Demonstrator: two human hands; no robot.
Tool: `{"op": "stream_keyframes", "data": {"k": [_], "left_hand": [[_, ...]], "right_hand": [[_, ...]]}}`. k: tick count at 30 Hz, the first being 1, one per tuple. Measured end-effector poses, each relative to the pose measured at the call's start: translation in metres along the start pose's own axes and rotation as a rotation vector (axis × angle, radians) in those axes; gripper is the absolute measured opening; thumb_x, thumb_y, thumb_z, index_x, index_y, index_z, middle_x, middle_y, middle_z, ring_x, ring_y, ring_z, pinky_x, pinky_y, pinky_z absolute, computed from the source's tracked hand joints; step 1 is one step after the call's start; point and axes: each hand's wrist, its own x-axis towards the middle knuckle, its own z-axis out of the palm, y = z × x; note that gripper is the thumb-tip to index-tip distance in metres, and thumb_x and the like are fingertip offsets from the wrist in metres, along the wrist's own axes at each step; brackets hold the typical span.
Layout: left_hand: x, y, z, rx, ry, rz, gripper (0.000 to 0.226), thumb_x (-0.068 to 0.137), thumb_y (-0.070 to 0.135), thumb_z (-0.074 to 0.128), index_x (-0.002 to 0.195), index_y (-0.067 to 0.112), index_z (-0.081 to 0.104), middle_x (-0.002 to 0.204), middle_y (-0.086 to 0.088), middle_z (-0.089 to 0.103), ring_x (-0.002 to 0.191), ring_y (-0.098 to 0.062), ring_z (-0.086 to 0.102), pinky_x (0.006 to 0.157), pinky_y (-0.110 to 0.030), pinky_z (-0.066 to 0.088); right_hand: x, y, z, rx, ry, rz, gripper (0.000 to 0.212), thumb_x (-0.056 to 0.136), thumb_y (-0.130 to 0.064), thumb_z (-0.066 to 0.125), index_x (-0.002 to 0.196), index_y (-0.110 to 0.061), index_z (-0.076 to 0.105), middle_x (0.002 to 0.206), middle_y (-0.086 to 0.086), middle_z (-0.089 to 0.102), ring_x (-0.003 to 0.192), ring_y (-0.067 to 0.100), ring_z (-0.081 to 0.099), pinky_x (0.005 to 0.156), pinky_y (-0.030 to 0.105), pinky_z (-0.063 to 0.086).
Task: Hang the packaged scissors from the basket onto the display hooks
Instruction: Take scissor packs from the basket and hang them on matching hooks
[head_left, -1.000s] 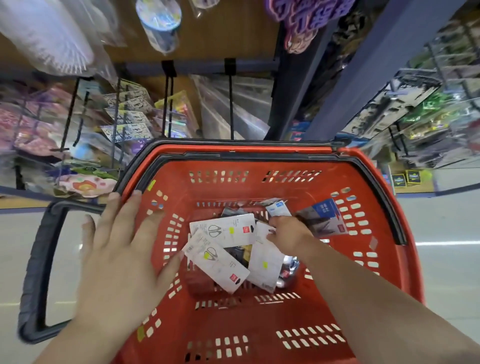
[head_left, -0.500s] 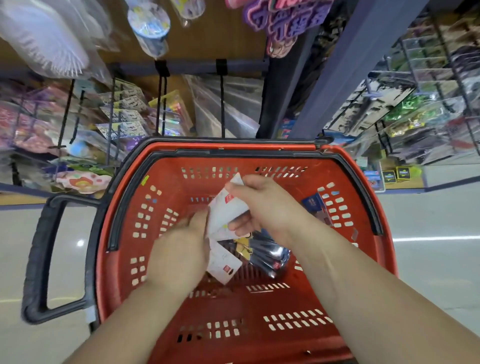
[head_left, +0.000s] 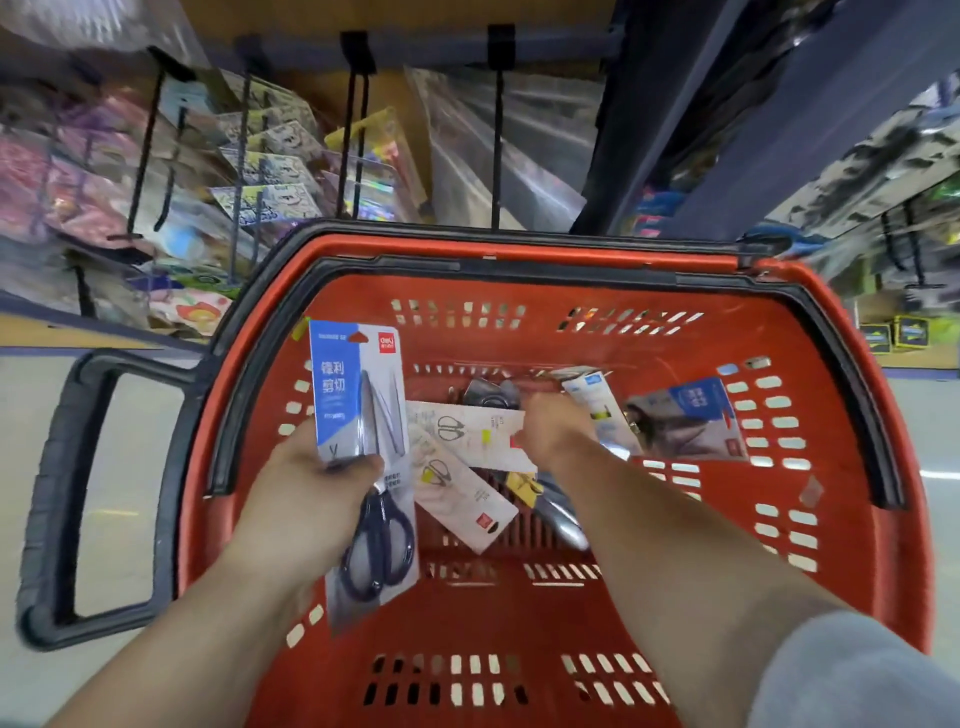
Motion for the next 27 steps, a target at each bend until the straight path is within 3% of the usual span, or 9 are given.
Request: {"op": "stream_keyframes", "data": {"k": [3, 6, 10, 13, 16, 19, 21, 23, 27], "left_hand": [[0.003, -0.004, 0.006, -0.096, -0.043, -0.044, 0.026, 0.095, -0.004, 0.061, 0.1, 0.018, 0.075, 0.086, 0.001, 0.081, 0.081, -0.021, 0.079, 0.073, -0.037, 0.061], [0.006, -0.011, 0.016, -0.185, -0.067, -0.107, 0.028, 0.091, -0.01, 0.062, 0.105, 0.009, 0.075, 0.092, -0.009, 0.082, 0.084, -0.029, 0.08, 0.079, -0.042, 0.063], [0.005, -0.016, 0.034, -0.322, -0.074, -0.206, 0.023, 0.091, -0.011, 0.061, 0.102, 0.004, 0.076, 0.092, -0.015, 0.081, 0.086, -0.036, 0.079, 0.085, -0.048, 0.063], [-0.001, -0.008, 0.051, -0.495, -0.089, -0.239, 0.018, 0.095, -0.008, 0.059, 0.098, 0.002, 0.074, 0.093, -0.019, 0.08, 0.078, -0.034, 0.075, 0.077, -0.042, 0.06], [-0.01, 0.01, 0.066, -0.74, -0.113, -0.231, 0.023, 0.105, 0.02, 0.053, 0.107, 0.008, 0.072, 0.109, -0.02, 0.079, 0.09, -0.034, 0.077, 0.084, -0.045, 0.059], [-0.014, 0.022, 0.069, -0.877, -0.178, -0.215, 0.062, 0.103, 0.068, 0.039, 0.113, 0.018, 0.075, 0.11, -0.011, 0.081, 0.102, -0.031, 0.078, 0.091, -0.046, 0.057], [-0.018, 0.025, 0.072, -0.832, -0.176, -0.164, 0.04, 0.102, 0.054, 0.057, 0.103, 0.019, 0.077, 0.098, -0.008, 0.082, 0.091, -0.032, 0.078, 0.082, -0.041, 0.058], [-0.015, 0.02, 0.072, -0.739, -0.078, -0.121, 0.008, 0.097, 0.015, 0.071, 0.093, 0.02, 0.076, 0.084, -0.004, 0.081, 0.08, -0.031, 0.076, 0.073, -0.038, 0.056], [-0.015, 0.006, 0.049, -0.493, 0.034, 0.027, 0.025, 0.096, 0.001, 0.071, 0.102, 0.025, 0.072, 0.088, 0.007, 0.081, 0.086, -0.02, 0.08, 0.07, -0.034, 0.057]], "right_hand": [[-0.012, 0.009, 0.003, 0.148, -0.069, -0.113, 0.021, 0.097, -0.025, 0.067, 0.117, -0.02, 0.066, 0.111, 0.008, 0.072, 0.107, 0.032, 0.068, 0.086, 0.037, 0.056], [-0.049, 0.018, -0.023, 0.262, -0.072, -0.208, 0.013, 0.102, -0.022, 0.059, 0.099, -0.021, 0.046, 0.092, 0.006, 0.059, 0.093, 0.031, 0.062, 0.074, 0.038, 0.047], [-0.128, 0.026, -0.074, 0.297, 0.209, -0.289, 0.018, 0.102, -0.021, 0.057, 0.099, -0.021, 0.039, 0.08, 0.006, 0.055, 0.077, 0.034, 0.055, 0.064, 0.039, 0.039], [-0.174, 0.02, -0.082, 0.243, 0.424, -0.485, 0.017, 0.095, -0.019, 0.062, 0.1, -0.02, 0.046, 0.077, 0.011, 0.065, 0.069, 0.04, 0.064, 0.052, 0.039, 0.044], [-0.187, 0.016, -0.067, 0.031, 0.486, -0.625, 0.042, 0.076, -0.018, 0.078, 0.115, -0.017, 0.062, 0.094, 0.006, 0.076, 0.074, 0.033, 0.073, 0.052, 0.039, 0.057], [-0.188, 0.017, -0.057, 0.057, 0.494, -0.707, 0.045, 0.074, -0.015, 0.073, 0.117, -0.019, 0.061, 0.133, -0.002, 0.072, 0.11, 0.026, 0.071, 0.067, 0.039, 0.064], [-0.189, 0.018, -0.055, 0.128, 0.468, -0.731, 0.036, 0.082, -0.029, 0.054, 0.117, -0.024, 0.05, 0.146, -0.007, 0.063, 0.129, 0.025, 0.061, 0.076, 0.043, 0.064], [-0.19, 0.022, -0.054, 0.152, 0.365, -0.757, 0.039, 0.086, -0.049, 0.058, 0.118, -0.027, 0.051, 0.153, -0.008, 0.056, 0.137, 0.022, 0.054, 0.092, 0.043, 0.06], [-0.168, 0.027, -0.058, 0.535, 0.173, -0.609, 0.039, 0.09, -0.06, 0.068, 0.115, -0.031, 0.063, 0.133, -0.01, 0.066, 0.123, 0.014, 0.062, 0.096, 0.033, 0.052]]}}
